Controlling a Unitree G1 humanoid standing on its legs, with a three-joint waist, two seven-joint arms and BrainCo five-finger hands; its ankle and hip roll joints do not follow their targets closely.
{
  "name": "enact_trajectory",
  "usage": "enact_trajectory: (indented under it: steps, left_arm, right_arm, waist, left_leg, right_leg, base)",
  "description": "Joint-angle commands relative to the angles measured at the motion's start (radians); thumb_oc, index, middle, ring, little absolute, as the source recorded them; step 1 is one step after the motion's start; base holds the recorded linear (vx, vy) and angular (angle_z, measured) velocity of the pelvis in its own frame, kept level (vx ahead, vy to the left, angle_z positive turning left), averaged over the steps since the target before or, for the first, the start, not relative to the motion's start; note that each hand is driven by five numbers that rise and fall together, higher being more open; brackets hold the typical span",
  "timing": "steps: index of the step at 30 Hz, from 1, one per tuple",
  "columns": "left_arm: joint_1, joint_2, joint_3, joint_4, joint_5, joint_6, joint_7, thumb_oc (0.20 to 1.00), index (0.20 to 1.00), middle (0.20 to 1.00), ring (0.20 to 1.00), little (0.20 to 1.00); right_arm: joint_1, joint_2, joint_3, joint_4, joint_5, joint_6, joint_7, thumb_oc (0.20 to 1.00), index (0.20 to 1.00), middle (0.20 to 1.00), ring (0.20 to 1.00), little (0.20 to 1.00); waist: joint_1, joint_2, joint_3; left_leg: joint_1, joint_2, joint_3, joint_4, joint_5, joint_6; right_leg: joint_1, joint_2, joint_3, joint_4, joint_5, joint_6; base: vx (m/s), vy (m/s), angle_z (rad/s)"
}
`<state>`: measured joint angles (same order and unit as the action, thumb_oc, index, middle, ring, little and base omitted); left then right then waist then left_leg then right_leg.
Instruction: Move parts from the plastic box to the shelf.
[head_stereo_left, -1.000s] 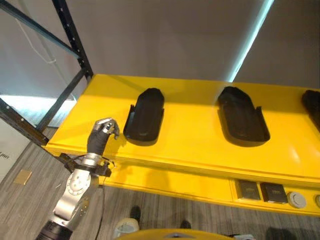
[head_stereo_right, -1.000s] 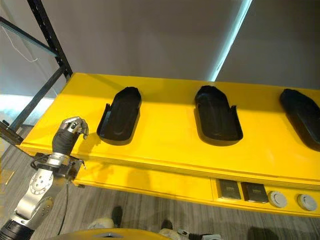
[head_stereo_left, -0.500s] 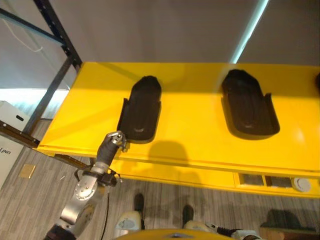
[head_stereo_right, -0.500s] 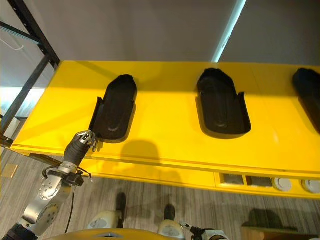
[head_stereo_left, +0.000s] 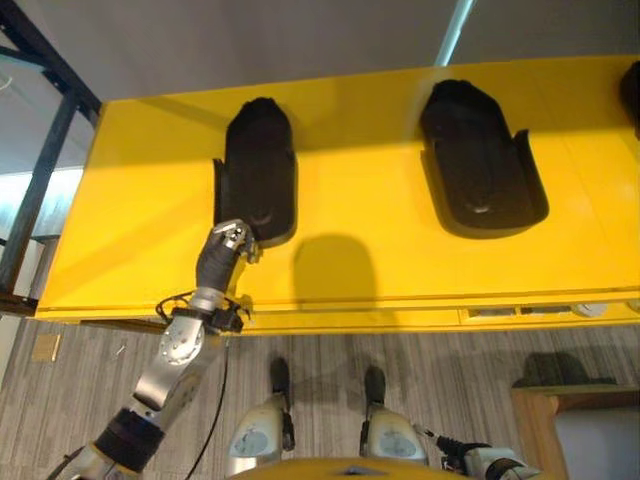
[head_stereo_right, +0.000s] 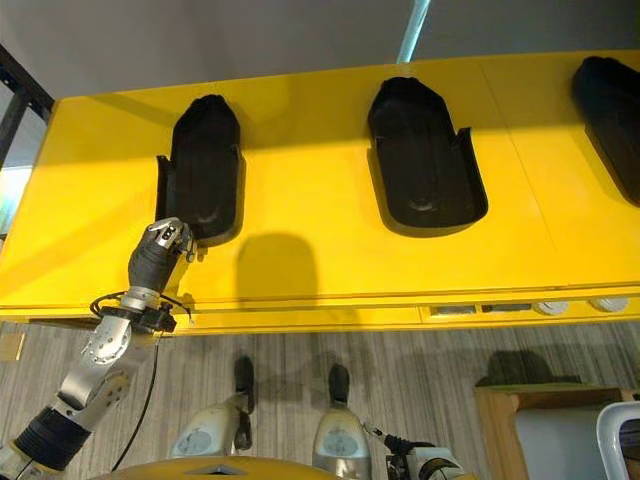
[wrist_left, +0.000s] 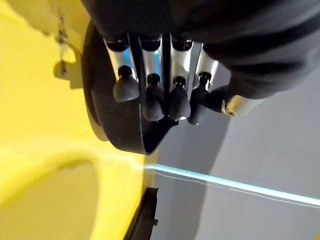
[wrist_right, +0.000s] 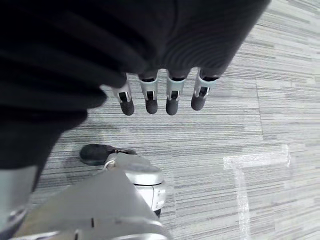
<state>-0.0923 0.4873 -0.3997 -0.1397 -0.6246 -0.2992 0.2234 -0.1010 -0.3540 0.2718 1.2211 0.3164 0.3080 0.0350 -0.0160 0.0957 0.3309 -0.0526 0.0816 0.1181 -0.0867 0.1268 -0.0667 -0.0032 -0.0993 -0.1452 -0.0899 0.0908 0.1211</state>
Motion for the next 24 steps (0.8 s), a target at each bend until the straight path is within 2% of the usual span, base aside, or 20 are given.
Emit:
enact_trajectory:
  steps: [1,6,10,12,13,16,19,20,21,24]
  left_arm:
    - [-0.049,-0.011,0.011,-0.038,0.051,-0.026,0.07,0.2,0.2,0.2,0.2,0.2]
    - [-0.055,-0.01,0.03,-0.045,0.059,-0.027,0.095,0.2,0.2,0.2,0.2,0.2]
    - [-0.043,-0.007,0.049,-0.055,0.143,-0.05,0.152,0.2,0.2,0.2,0.2,0.2]
    - [-0.033,-0.001,0.058,-0.054,0.229,-0.076,0.206,0.2,0.2,0.2,0.2,0.2]
    - [-0.024,0.013,0.066,-0.053,0.348,-0.108,0.275,0.2,0.2,0.2,0.2,0.2]
    - [0.003,0.039,0.079,-0.04,0.558,-0.154,0.408,0.2,0.2,0.2,0.2,0.2]
    - [0.039,0.056,0.084,0.007,0.599,-0.129,0.454,0.2,0.2,0.2,0.2,0.2]
    - [0.071,0.062,0.079,0.071,0.618,-0.072,0.506,0.2,0.2,0.2,0.2,0.2]
    - [0.075,0.062,0.077,0.084,0.608,-0.048,0.52,0.2,0.2,0.2,0.2,0.2]
    - [0.12,0.049,0.077,0.269,0.601,-0.049,0.601,0.2,0.2,0.2,0.2,0.2]
  right_arm:
    - [0.025,0.025,0.052,0.019,-0.016,0.015,-0.016,1.0,1.0,1.0,1.0,1.0]
    - [0.038,0.027,0.047,0.019,-0.03,0.007,-0.018,1.0,1.0,1.0,1.0,1.0]
    - [0.057,0.034,0.037,0.022,-0.045,0.005,-0.014,1.0,1.0,1.0,1.0,1.0]
    - [0.067,0.038,0.031,0.028,-0.054,0.005,-0.01,1.0,1.0,1.0,1.0,1.0]
    - [0.076,0.045,0.028,0.037,-0.062,0.001,-0.005,1.0,1.0,1.0,1.0,1.0]
    - [0.082,0.058,0.024,0.051,-0.059,-0.002,-0.005,1.0,1.0,1.0,1.0,1.0]
    - [0.074,0.06,0.022,0.057,-0.042,-0.007,-0.009,1.0,1.0,1.0,1.0,1.0]
    - [0.063,0.059,0.023,0.055,-0.038,-0.001,-0.009,1.0,1.0,1.0,1.0,1.0]
    - [0.061,0.059,0.024,0.054,-0.046,-0.005,-0.005,1.0,1.0,1.0,1.0,1.0]
    - [0.04,0.059,0.038,0.056,-0.041,0.005,-0.002,1.0,1.0,1.0,1.0,1.0]
  waist:
    - [-0.011,-0.025,0.023]
    - [-0.015,-0.028,0.017]
    - [-0.011,-0.031,-0.01]
    - [-0.007,-0.034,-0.029]
    - [-0.001,-0.038,-0.051]
    - [0.014,-0.045,-0.092]
    - [0.03,-0.053,-0.12]
    - [0.042,-0.059,-0.134]
    - [0.044,-0.061,-0.136]
    - [0.061,-0.072,-0.144]
  left_leg:
    - [0.055,-0.047,0.055,-0.001,-0.17,0.039]
    - [0.064,-0.044,0.061,-0.001,-0.172,0.038]
    - [0.086,-0.042,0.062,-0.001,-0.179,0.036]
    - [0.097,-0.041,0.062,-0.001,-0.183,0.034]
    - [0.108,-0.041,0.062,-0.001,-0.186,0.033]
    - [0.127,-0.04,0.058,-0.001,-0.192,0.033]
    - [0.145,-0.038,0.052,-0.001,-0.196,0.033]
    - [0.158,-0.039,0.045,-0.001,-0.197,0.034]
    - [0.161,-0.04,0.043,-0.001,-0.197,0.035]
    - [0.18,-0.045,0.03,-0.001,-0.197,0.037]
  right_leg:
    - [0.0,0.033,-0.002,0.003,-0.095,-0.037]
    - [0.008,0.034,-0.001,0.003,-0.098,-0.038]
    - [0.033,0.034,-0.01,0.003,-0.107,-0.037]
    - [0.045,0.032,-0.017,0.003,-0.11,-0.035]
    - [0.058,0.029,-0.025,0.003,-0.114,-0.033]
    - [0.085,0.026,-0.037,0.003,-0.12,-0.034]
    - [0.111,0.025,-0.05,0.003,-0.127,-0.035]
    - [0.13,0.025,-0.059,0.003,-0.13,-0.039]
    - [0.133,0.026,-0.06,0.003,-0.13,-0.04]
    - [0.161,0.031,-0.073,0.003,-0.137,-0.046]
  base:
    - [0.05,0.006,-0.09]
    - [0.01,0.003,-0.03]
    - [0.0,0.003,-0.01]
    - [0.02,-0.003,0.01]
    - [0.03,-0.009,0.04]
    - [0.02,-0.012,0.05]
    - [-0.02,-0.015,0.11]
    - [-0.03,-0.023,0.19]
    - [-0.03,-0.029,0.2]
    - [-0.03,-0.033,0.09]
